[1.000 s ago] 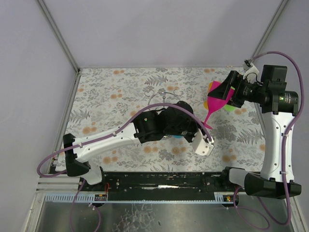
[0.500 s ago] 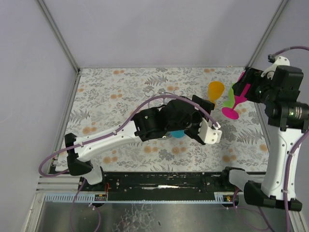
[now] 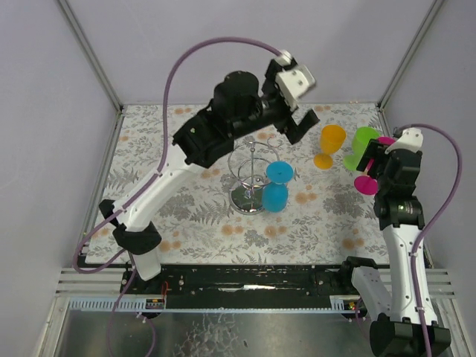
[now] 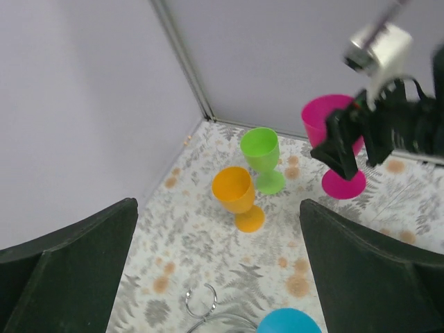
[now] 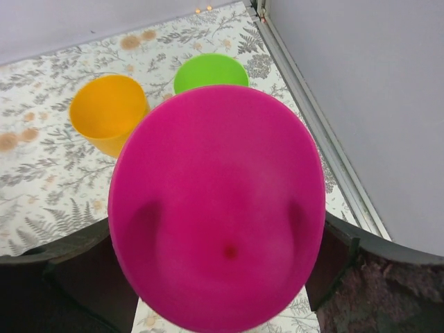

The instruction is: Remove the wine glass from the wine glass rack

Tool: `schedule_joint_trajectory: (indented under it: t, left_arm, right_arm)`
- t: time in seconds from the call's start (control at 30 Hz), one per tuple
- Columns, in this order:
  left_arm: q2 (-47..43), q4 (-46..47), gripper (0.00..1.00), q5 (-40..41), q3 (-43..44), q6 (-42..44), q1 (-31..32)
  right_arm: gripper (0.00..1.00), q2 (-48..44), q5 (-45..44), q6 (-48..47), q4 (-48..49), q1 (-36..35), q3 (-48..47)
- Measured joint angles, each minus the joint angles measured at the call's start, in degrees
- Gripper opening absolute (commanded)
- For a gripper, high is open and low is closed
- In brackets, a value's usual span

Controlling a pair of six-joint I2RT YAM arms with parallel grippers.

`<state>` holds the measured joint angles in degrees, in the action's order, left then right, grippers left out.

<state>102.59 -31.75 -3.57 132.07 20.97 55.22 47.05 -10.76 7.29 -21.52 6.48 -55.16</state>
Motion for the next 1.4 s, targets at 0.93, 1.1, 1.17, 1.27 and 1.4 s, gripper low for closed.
schedule_joint_trajectory:
  t: [0.93,1.1,1.17,1.27,1.4]
  left_arm:
    - [-9.7,-1.3,1.0,-19.7,-16.5,-28.3,-22.3]
    - [-9.6,-1.3,1.0,-21.0,-16.8,-28.6,-22.6]
    - [-9.7,-1.3,1.0,-21.4,-17.0,-28.7,-22.8]
    - [-9.7,-1.3,1.0,-21.8,-17.1,-28.8,-22.9]
    - [-9.7,-1.3,1.0,-22.2,-17.5,-29.0,-23.1]
  right_arm:
    - [0.74,8.3,-0.2,-0.7,51.5,0.0,34.5]
    - [0.79,8.5,-0.9,-0.7,52.7,0.0,35.5]
    - [0.8,8.5,-1.7,-0.7,53.2,0.0,36.3]
    - [0.83,8.5,-2.7,-0.6,53.4,0.0,37.7]
    - [0.93,8.0,-3.8,-0.5,53.5,0.0,39.5]
